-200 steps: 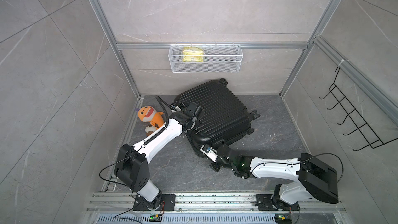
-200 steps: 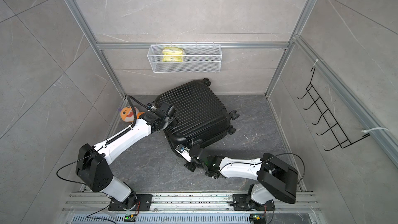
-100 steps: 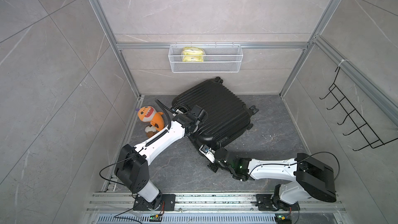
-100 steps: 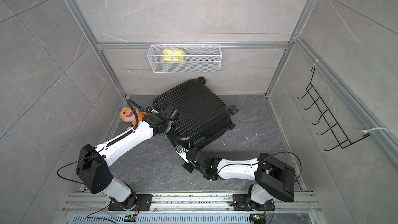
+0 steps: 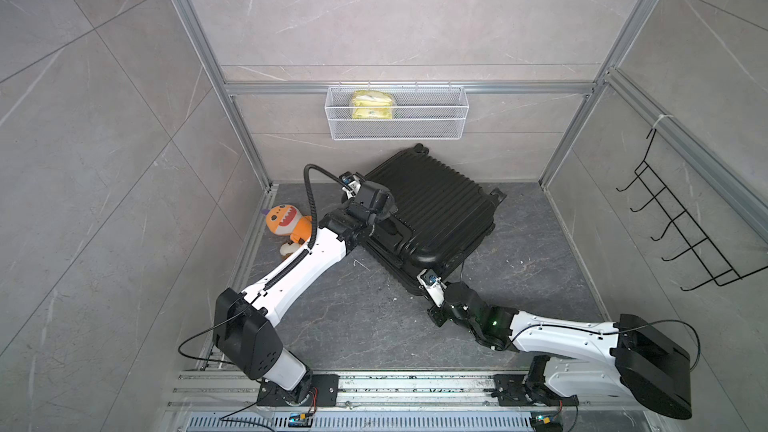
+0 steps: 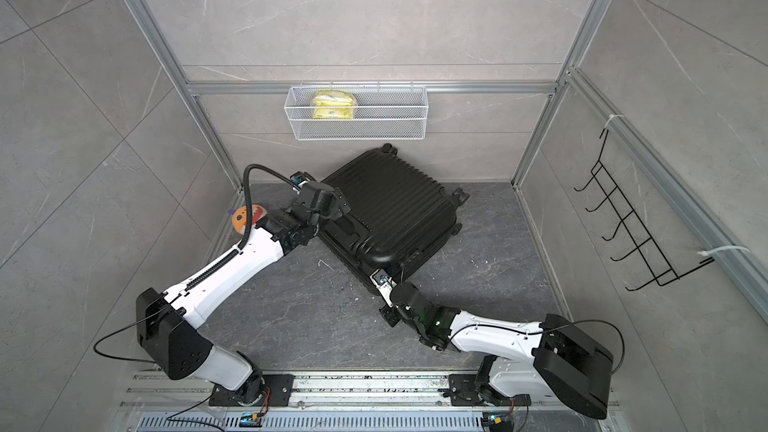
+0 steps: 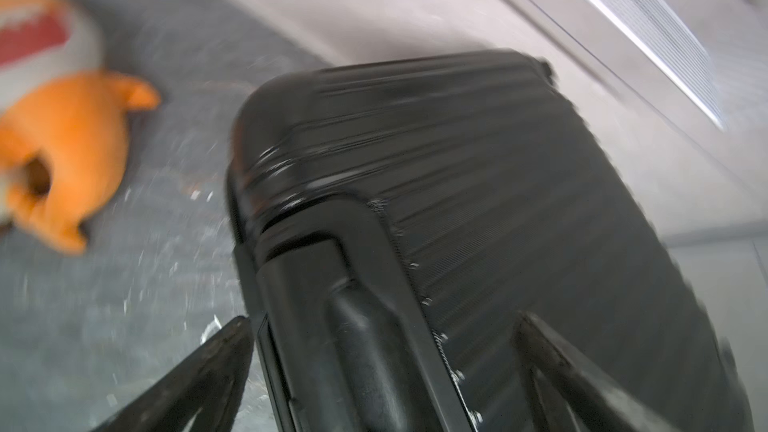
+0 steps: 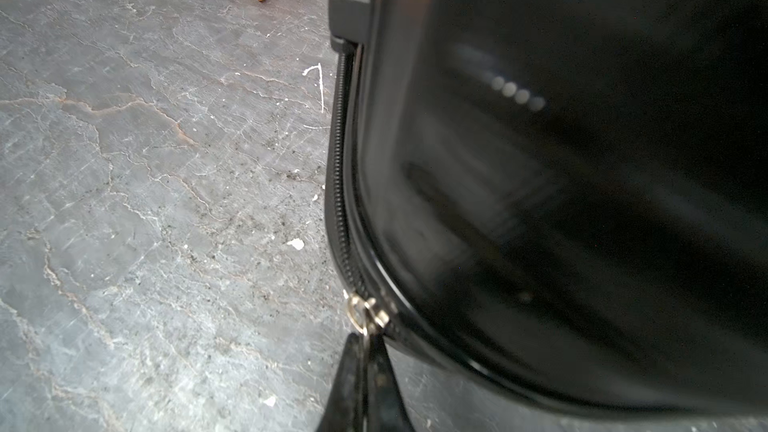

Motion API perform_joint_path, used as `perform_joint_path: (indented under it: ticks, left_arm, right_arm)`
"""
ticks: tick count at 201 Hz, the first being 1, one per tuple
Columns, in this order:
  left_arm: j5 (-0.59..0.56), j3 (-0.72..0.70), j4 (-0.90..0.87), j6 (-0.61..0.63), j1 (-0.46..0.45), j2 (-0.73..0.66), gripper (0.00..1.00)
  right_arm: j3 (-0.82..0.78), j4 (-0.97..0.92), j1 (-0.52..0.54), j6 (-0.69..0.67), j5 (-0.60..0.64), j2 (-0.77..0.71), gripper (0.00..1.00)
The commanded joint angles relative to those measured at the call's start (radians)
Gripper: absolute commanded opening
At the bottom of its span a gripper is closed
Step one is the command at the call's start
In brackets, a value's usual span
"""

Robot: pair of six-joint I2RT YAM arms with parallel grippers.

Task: Close the suitcase zippers
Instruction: Zip the zipper on the suitcase.

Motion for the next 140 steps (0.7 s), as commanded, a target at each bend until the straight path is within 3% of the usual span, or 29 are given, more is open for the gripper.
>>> perform_joint_path:
  ticks: [1, 19, 41, 83, 94, 140]
  left_arm:
    - [0.258, 0.090, -0.025, 0.513, 0.059, -0.004, 0.99]
    - [0.350, 0.142, -0.125, 0.763, 0.077, 0.022, 0.96]
    - [0.485, 0.101, -0.157, 1.087, 0.086, 0.001, 0.99]
    - [0.957, -0.022, -0.215, 1.664, 0.226, -0.108, 0.98]
    - [0.999, -0.013, -0.232, 1.728, 0.260, -0.104, 0.97]
    - [0.951, 0.127, -0.428, 1.882, 0.264, 0.029, 0.93]
  right_arm:
    - [-0.002, 0.054, -0.058, 0.052, 0.092, -0.054, 0.00]
    - [-0.020, 0.050, -0.071, 0.064, 0.077, -0.073, 0.00]
    - [-0.017, 0.023, -0.075, 0.066, 0.068, -0.079, 0.00]
    - [0.000, -0.028, -0.075, 0.063, 0.072, -0.084, 0.00]
    - [0.001, -0.036, -0.075, 0.062, 0.074, -0.093, 0.00]
    - [0.005, -0.039, -0.075, 0.066, 0.076, -0.087, 0.00]
